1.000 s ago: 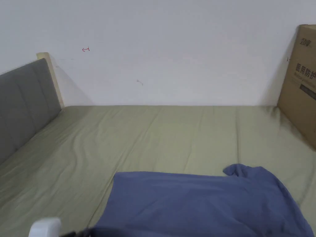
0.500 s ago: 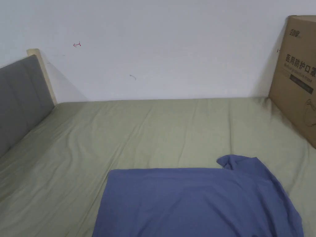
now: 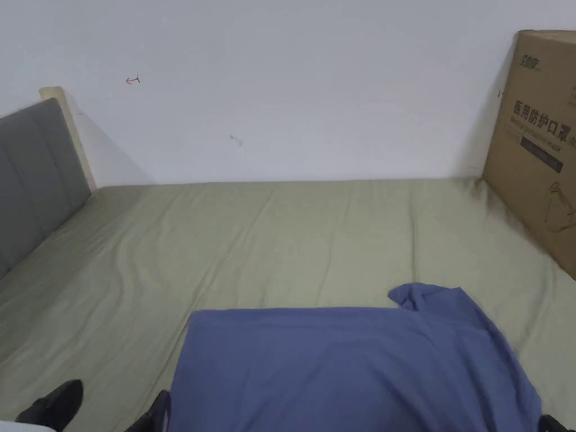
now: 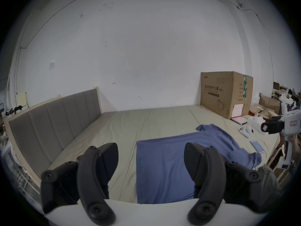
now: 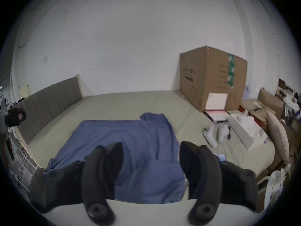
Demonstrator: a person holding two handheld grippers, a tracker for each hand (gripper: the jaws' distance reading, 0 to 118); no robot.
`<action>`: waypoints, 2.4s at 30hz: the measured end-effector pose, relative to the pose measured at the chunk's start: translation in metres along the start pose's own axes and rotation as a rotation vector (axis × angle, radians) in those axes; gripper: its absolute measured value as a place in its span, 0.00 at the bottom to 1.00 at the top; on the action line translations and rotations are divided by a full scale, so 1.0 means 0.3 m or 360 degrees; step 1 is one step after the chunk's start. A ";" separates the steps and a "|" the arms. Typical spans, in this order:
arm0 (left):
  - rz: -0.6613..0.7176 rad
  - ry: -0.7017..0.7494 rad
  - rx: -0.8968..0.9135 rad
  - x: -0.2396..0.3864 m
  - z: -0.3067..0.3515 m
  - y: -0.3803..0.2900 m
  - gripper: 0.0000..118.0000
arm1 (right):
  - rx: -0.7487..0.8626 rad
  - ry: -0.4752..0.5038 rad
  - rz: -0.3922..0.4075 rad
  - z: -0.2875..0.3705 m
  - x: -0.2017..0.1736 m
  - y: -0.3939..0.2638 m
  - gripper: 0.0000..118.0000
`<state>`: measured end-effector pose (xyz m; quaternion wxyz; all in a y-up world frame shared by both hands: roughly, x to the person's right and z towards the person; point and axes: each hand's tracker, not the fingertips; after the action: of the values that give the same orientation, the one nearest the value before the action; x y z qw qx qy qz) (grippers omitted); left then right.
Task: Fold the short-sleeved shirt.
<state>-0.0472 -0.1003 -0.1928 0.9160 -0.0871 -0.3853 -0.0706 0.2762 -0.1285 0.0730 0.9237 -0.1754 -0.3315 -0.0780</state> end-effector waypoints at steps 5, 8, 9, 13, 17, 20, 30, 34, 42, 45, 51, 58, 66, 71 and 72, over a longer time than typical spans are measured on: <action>-0.0052 -0.0069 -0.0024 0.040 -0.015 0.018 0.00 | 0.0004 0.0018 0.0100 -0.014 -0.107 0.026 0.02; -0.0004 -0.0100 -0.0076 0.046 -0.024 0.012 0.00 | 0.0019 -0.0008 0.0125 -0.013 -0.145 0.021 0.00; 0.0010 -0.0121 -0.0092 0.044 -0.029 0.008 0.00 | 0.0012 0.0000 0.0120 -0.014 -0.154 0.024 0.00; 0.0058 -0.0102 -0.0135 0.020 -0.038 -0.012 0.00 | 0.0024 -0.0041 0.0135 -0.034 -0.094 -0.006 0.00; 0.0140 -0.0094 -0.0283 -0.032 -0.059 -0.051 0.00 | 0.0019 -0.0027 0.0124 -0.042 -0.052 -0.030 0.00; 0.0218 -0.0128 -0.0517 -0.099 -0.099 -0.143 0.21 | 0.0005 0.0019 0.0079 -0.031 -0.055 -0.043 0.00; 0.0157 -0.0171 -0.1361 -0.137 -0.274 -0.518 0.64 | -0.0161 0.0039 0.0011 -0.043 -0.046 -0.099 0.00; 0.0150 -0.0163 -0.1523 -0.125 -0.343 -0.558 0.57 | -0.0207 0.0001 0.0021 -0.036 -0.025 -0.109 0.00; 0.0019 -0.0197 -0.1548 -0.102 -0.361 -0.544 0.14 | -0.0314 -0.0117 0.0021 -0.012 0.052 -0.137 0.00; -0.0026 -0.0204 -0.1563 -0.085 -0.373 -0.552 0.04 | -0.0429 -0.0215 -0.0002 -0.019 0.114 -0.161 0.03; -0.0002 -0.0209 -0.1613 -0.094 -0.413 -0.576 0.04 | -0.0946 -0.0216 -0.0252 -0.184 0.317 -0.336 0.84; 0.0035 -0.0220 -0.1606 -0.111 -0.414 -0.581 0.04 | -0.1170 -0.0153 -0.0168 -0.327 0.333 -0.449 0.34; 0.0106 -0.0250 -0.1324 -0.129 -0.322 -0.463 0.04 | -0.0928 -0.0143 -0.0097 -0.251 0.282 -0.349 0.04; 0.0341 -0.0290 -0.1088 -0.201 -0.447 -0.275 0.04 | -0.0721 -0.0076 -0.0066 -0.329 0.271 -0.158 0.04; 0.0376 -0.0283 -0.1057 -0.218 -0.502 -0.251 0.04 | -0.0709 -0.0078 -0.0056 -0.374 0.276 -0.127 0.04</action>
<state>-0.0029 -0.2019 -0.3354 0.8025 -0.4295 -0.4069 -0.0777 0.3957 -0.2083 0.0557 0.8523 -0.3710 -0.3316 -0.1612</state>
